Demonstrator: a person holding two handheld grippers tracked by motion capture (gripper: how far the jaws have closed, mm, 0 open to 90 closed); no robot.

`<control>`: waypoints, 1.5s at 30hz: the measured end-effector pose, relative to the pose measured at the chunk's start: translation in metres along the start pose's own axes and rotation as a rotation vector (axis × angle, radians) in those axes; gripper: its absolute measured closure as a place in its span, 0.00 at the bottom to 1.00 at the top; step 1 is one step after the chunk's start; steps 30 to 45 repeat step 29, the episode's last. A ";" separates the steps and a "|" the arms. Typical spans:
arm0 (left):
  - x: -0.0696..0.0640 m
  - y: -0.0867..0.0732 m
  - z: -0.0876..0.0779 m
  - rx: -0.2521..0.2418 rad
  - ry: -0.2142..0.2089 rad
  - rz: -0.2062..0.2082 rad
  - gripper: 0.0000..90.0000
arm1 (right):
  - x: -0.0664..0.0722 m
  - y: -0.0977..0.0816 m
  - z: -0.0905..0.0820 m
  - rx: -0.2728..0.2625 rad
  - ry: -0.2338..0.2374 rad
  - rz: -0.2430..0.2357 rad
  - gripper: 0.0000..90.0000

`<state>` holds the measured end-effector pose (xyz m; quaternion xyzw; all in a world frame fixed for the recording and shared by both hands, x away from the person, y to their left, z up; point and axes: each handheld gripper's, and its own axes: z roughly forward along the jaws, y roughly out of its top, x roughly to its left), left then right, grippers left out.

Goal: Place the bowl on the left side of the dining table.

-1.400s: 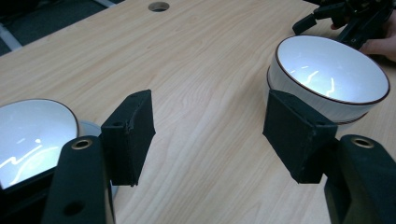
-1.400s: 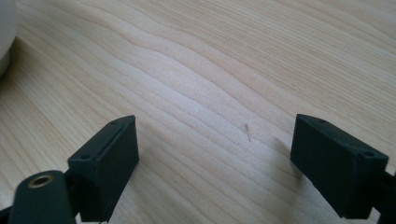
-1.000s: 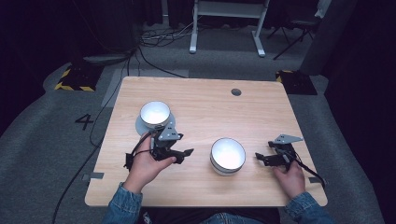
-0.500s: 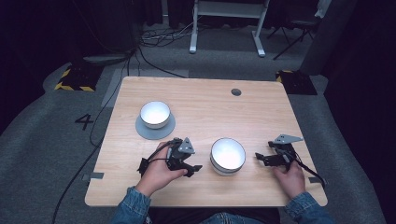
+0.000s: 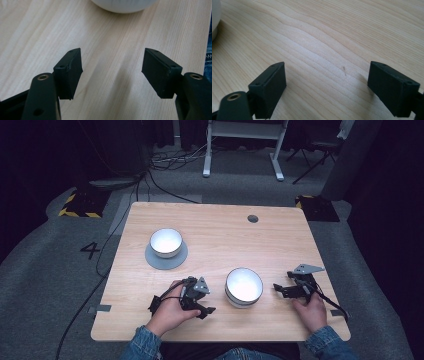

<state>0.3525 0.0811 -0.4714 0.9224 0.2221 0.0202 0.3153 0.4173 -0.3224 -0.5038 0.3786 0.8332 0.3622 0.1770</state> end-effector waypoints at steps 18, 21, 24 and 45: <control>-0.001 -0.019 0.023 -0.078 0.022 0.099 0.15 | 0.000 0.000 0.000 0.000 0.001 -0.001 0.17; -0.002 -0.018 0.024 -0.081 0.025 0.093 0.14 | 0.000 0.000 0.000 0.000 0.001 -0.002 0.17; -0.002 -0.017 0.025 -0.072 0.020 0.089 0.12 | 0.000 0.000 0.000 -0.002 0.000 -0.001 0.17; -0.002 -0.017 0.025 -0.074 0.028 0.084 0.11 | 0.000 0.000 0.000 -0.001 0.002 -0.001 0.17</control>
